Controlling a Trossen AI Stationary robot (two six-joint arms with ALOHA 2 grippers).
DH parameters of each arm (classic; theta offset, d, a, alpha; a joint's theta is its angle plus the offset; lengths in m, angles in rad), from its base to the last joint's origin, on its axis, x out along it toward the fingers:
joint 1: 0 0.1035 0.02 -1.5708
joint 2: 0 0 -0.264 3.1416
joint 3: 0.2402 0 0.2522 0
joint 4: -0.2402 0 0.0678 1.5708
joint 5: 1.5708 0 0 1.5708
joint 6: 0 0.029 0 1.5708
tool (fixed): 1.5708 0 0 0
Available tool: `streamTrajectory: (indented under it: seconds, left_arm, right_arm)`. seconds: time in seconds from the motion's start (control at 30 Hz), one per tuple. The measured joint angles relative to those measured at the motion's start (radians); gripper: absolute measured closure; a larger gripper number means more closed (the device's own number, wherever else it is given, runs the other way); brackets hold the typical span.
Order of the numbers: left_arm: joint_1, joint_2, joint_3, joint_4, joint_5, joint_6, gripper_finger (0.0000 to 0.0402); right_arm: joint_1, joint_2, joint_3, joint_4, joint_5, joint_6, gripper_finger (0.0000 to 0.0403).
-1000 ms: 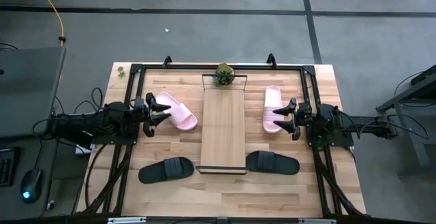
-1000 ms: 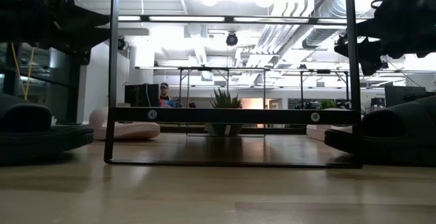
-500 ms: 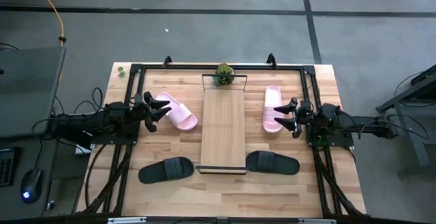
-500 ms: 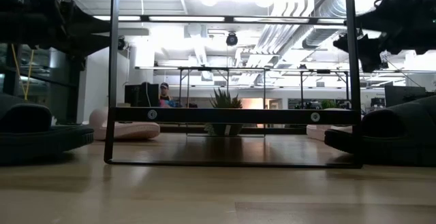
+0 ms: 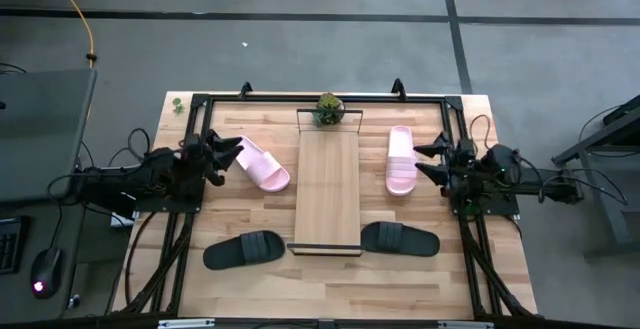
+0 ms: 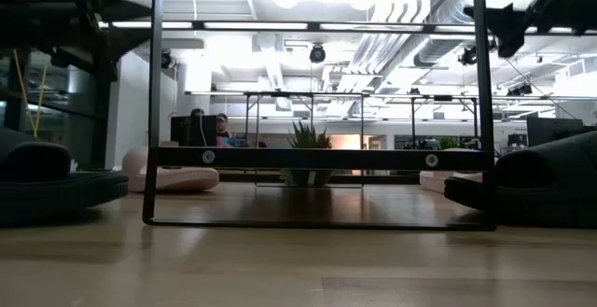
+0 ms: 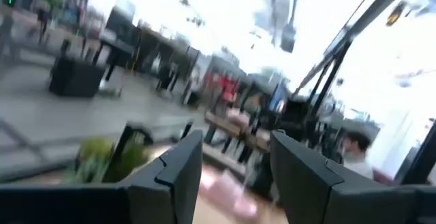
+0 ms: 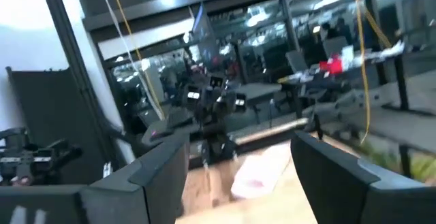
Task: Pick and place slides into the shelf
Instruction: Put the right pink slide on the shelf
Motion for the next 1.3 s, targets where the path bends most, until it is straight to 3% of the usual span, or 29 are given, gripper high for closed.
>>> streamTrajectory:
  seconds: [0.23,0.43,0.67,0.97,1.13,1.3]
  left_arm:
    - [0.000,0.000,0.003,0.221,0.110,0.089,0.0245]
    - [0.000,0.021,0.136,0.033,0.119,0.118,0.0245]
    - [0.000,0.140,0.302,-0.152,0.115,0.127,0.0245]
    - [0.000,0.300,0.352,-0.156,0.106,0.127,0.0245]
    - [0.000,0.357,0.358,-0.104,0.079,0.127,0.0245]
    - [0.000,0.374,0.358,-0.070,0.080,0.127,0.0245]
  right_arm:
    - [0.000,0.000,0.081,0.002,0.064,-0.061,0.0155]
    - [0.000,0.000,0.098,0.001,0.075,-0.082,0.0155]
    - [0.000,0.000,0.098,0.015,0.082,-0.115,0.0155]
    - [0.000,0.015,0.142,0.020,0.090,-0.115,0.0155]
    - [0.000,0.096,0.180,-0.006,0.095,-0.110,0.0155]
    - [0.000,0.199,0.251,-0.113,0.172,-0.115,0.0155]
